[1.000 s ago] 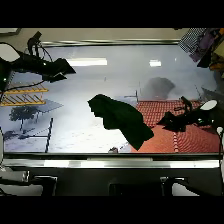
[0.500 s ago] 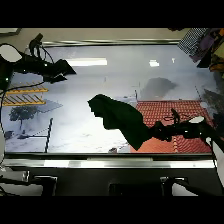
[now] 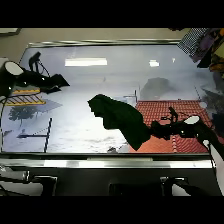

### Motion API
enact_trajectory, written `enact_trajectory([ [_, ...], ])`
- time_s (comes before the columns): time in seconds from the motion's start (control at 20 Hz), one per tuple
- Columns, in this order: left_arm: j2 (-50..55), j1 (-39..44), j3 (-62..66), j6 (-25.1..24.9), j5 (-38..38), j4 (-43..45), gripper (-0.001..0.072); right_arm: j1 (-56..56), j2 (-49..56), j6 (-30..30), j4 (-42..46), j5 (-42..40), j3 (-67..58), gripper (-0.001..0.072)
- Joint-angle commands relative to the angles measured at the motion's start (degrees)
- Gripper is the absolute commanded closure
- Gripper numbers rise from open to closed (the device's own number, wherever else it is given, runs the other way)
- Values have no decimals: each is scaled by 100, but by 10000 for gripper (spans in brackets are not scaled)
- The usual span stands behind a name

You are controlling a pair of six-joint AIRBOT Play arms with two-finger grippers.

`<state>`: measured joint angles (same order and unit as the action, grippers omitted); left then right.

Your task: Fold the clothes and pants, and hang the long-sleeved shirts on hangers.

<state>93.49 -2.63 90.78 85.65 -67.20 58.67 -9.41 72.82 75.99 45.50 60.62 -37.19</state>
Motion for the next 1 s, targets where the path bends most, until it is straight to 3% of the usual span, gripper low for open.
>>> enact_trajectory([
  [0.0, 358, -44, -852, -815, 671, -872, 39, 20, -258, 188, 160, 208, 2, 681],
  [0.35, 1440, 446, -848, -1287, 1064, -2144, 43, 20, -348, 271, 149, 354, 2, 680],
  [0.95, 1687, 811, -835, -1154, 1591, -2326, 44, 20, -348, 269, 105, 352, 2, 680],
])
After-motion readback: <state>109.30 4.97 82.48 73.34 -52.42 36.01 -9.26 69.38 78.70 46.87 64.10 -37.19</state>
